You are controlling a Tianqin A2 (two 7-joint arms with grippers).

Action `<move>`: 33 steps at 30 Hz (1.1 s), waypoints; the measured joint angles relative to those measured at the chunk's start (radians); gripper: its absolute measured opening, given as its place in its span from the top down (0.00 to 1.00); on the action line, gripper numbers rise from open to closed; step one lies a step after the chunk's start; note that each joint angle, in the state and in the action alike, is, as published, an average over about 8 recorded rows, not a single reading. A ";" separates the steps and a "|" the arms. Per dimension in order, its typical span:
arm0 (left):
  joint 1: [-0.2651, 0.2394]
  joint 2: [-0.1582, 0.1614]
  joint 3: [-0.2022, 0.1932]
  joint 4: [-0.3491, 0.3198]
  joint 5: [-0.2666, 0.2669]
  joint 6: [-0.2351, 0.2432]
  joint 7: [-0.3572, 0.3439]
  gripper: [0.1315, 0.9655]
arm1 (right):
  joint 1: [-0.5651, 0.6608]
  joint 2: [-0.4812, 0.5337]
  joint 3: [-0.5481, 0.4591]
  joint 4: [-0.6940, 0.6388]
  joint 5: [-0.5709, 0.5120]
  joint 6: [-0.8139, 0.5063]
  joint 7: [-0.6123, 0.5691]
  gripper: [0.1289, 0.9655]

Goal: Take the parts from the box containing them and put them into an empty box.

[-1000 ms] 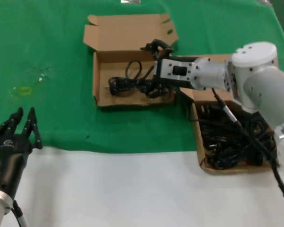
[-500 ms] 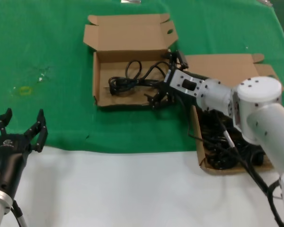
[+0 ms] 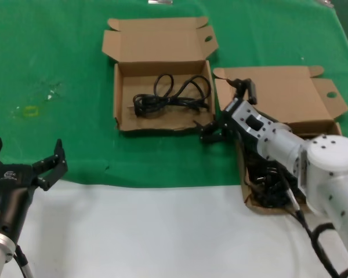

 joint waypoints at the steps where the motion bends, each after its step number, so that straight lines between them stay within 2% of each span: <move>1: 0.000 0.000 0.000 0.000 0.000 0.000 0.000 0.29 | -0.018 0.004 0.004 0.021 0.003 0.009 0.014 0.00; 4: 0.000 0.000 0.000 0.000 0.000 0.000 0.000 0.29 | -0.073 0.016 0.017 0.086 0.012 0.036 0.056 0.00; 12: 0.000 0.000 0.000 0.000 0.000 0.000 0.000 0.11 | -0.215 0.047 0.050 0.255 0.035 0.106 0.165 0.00; 21: 0.000 0.000 0.000 0.000 0.000 0.000 0.000 0.02 | -0.376 0.082 0.087 0.445 0.060 0.184 0.287 0.00; 33: 0.000 0.000 0.000 0.000 0.000 0.000 0.000 0.00 | -0.593 0.130 0.137 0.700 0.095 0.290 0.451 0.00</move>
